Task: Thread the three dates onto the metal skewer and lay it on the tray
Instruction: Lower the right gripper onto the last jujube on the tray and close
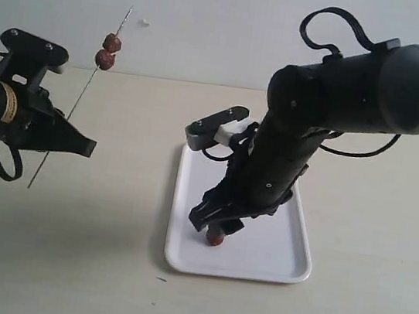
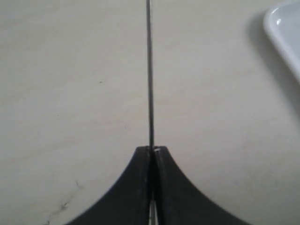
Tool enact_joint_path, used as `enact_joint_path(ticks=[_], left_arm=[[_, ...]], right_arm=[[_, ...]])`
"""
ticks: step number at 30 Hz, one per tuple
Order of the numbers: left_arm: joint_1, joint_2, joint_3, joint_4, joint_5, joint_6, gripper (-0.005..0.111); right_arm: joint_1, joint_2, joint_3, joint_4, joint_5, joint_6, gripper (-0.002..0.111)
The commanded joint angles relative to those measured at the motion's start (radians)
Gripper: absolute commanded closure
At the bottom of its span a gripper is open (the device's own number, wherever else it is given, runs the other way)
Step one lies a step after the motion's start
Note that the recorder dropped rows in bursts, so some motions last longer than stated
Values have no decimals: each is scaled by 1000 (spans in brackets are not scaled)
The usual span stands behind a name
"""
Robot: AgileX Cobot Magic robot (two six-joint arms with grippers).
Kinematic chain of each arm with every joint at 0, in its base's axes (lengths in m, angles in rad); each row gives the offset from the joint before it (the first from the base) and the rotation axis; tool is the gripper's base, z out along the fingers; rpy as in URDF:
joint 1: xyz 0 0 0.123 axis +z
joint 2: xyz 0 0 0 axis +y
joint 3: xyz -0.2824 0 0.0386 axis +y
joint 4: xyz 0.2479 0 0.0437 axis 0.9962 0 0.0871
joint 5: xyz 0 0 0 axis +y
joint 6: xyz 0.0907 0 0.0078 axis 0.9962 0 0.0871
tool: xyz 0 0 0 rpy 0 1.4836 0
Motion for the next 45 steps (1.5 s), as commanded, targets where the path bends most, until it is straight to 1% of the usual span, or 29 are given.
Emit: enact_joint_path(ticks=[1,5,11,15,27,33,37,45], left_arm=[[2,-12,8,-1,-2,-9,107],[2,-12,8,-1,-2,-9,107],[2,-12,19,-1,-11,-9,107],[2,-12,20,-1,-31,-9,107],[2,-12,20,-1,-31,-9,107],[2,-12,20,-1,-33,-9,107],[2,-12,20,-1,-33,-9,107],[2,-12,20,-1,-33,-9,107]], right_arm=[[33,29,-42,-88,14,108,47],[64,87,-126,-82,76,123,47],[64,165,-207,-84,171,160,49],[64,192,-210,-76,167,160,49],[64,250,-210,-76,114,160,49],[64,255,-210,-76,117,185,49],[64,255,-210,-76,141,185,55],[64,255,-210,-76,134,186,67]])
